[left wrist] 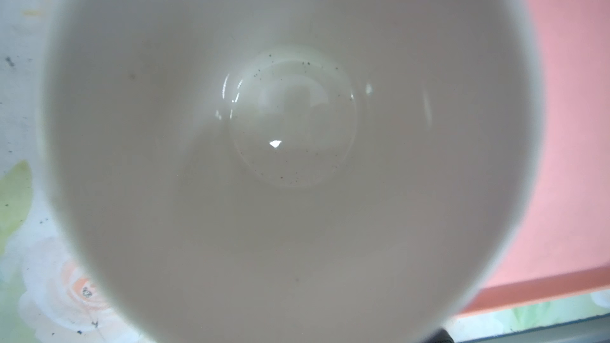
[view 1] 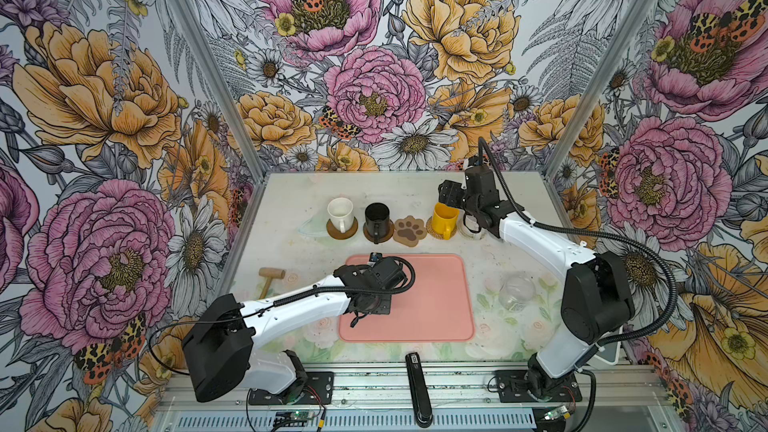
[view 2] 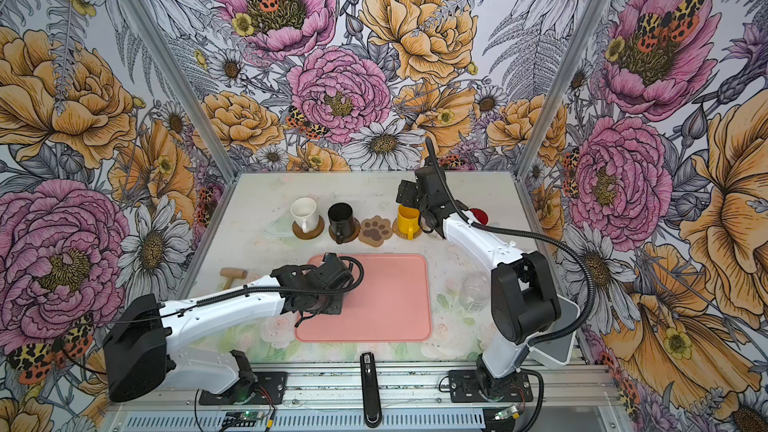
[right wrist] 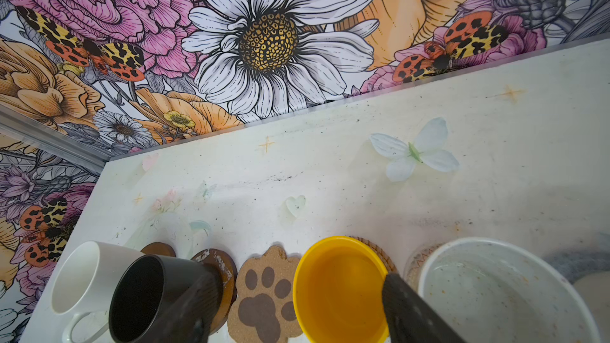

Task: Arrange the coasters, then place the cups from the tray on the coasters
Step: 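Lift the lavender mug with the left gripper and carry it toward the paw coaster, then lower the lavender mug onto the paw coaster beside the black mug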

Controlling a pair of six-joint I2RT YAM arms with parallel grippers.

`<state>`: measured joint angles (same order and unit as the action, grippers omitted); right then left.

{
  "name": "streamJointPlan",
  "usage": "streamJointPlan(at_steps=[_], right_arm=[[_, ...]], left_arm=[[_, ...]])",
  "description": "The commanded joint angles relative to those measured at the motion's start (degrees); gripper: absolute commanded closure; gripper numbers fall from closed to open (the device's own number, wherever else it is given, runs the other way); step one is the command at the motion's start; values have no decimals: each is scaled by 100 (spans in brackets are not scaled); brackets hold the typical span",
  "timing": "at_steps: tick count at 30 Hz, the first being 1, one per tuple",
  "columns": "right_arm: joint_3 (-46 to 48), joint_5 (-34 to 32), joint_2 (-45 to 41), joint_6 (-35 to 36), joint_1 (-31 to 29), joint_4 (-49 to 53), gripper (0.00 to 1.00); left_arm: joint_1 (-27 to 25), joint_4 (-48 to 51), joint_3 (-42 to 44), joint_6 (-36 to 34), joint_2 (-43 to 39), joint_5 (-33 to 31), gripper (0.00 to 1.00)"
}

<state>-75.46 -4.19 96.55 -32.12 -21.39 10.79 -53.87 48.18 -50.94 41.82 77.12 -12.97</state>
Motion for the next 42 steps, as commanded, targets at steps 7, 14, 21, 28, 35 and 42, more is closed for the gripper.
streamJointPlan(at_steps=[7,14,21,28,35,42], right_arm=[[15,67,-114,-40,37,-160,19],[29,107,-122,-41,38,-178,19],[118,106,-182,-40,77,-225,19],[261,150,-286,-67,152,-305,19],[398,191,-382,-75,225,-389,19],[493,286,-392,-149,306,-499,19]], left_arm=[[430,-170,-575,-452,-236,-407,100],[784,-521,-1230,-1129,339,-261,100],[1027,-730,-2324,-1656,1392,-67,100],[1124,-854,-3199,-1936,2301,323,100],[1280,-854,-3654,-1976,2913,410,100],[1422,-854,-4062,-2062,3272,449,100]])
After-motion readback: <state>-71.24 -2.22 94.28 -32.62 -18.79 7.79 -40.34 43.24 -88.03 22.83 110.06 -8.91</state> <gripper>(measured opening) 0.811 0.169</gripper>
